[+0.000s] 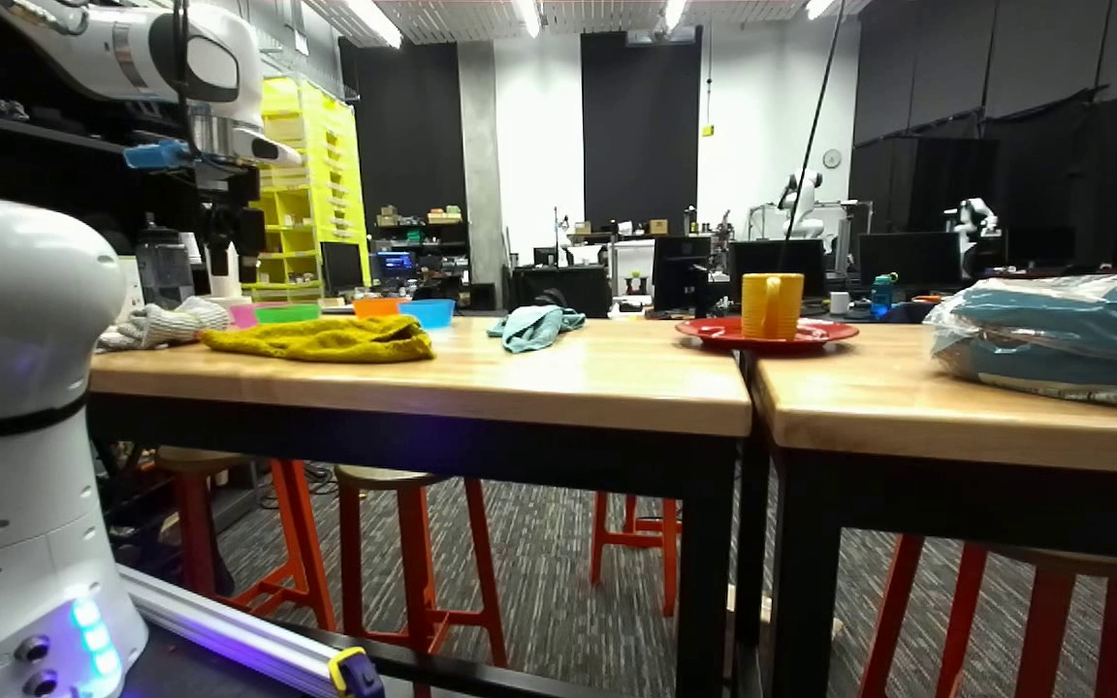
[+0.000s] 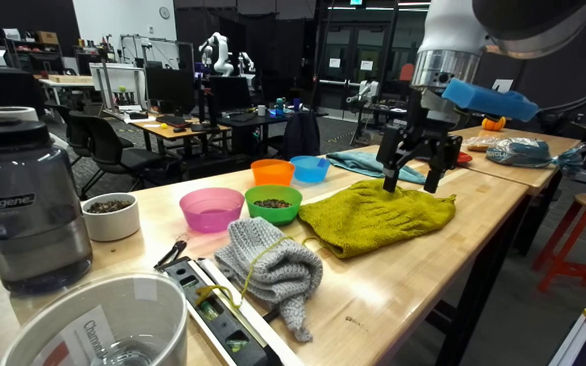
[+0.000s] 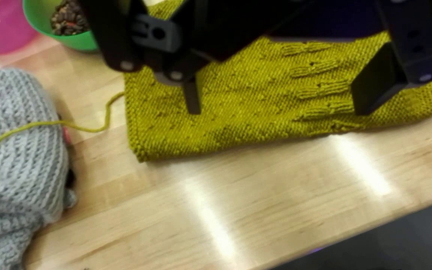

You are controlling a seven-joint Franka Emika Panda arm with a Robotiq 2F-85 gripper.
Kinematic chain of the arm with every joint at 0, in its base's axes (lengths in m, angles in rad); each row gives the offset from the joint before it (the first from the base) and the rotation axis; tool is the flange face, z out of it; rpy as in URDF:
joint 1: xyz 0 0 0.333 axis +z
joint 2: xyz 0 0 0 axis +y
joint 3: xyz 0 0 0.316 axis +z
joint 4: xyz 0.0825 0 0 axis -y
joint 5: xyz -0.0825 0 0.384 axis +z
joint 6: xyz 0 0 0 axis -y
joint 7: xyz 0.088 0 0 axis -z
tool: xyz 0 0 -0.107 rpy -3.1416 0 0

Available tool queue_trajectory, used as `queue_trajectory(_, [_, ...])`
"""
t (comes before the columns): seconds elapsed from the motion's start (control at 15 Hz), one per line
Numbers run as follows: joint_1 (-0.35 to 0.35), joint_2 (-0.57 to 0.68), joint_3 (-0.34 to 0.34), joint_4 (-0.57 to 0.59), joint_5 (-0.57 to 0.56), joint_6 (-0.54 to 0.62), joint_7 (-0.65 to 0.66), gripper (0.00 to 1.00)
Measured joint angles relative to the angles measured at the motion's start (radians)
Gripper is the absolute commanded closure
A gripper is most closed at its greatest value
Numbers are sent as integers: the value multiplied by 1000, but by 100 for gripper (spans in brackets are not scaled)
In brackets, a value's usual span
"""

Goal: Fold the yellow cloth in half from right to left.

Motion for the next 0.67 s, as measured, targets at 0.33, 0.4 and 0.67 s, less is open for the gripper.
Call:
queue_trajectory(0.33, [-57, 0, -85, -17, -71, 1, -88, 0])
queue_trajectory(0.4, [-68, 0, -103, -24, -87, 1, -106, 0])
queue_trajectory(0.67, [-118, -2, -170, -60, -136, 4, -174, 0])
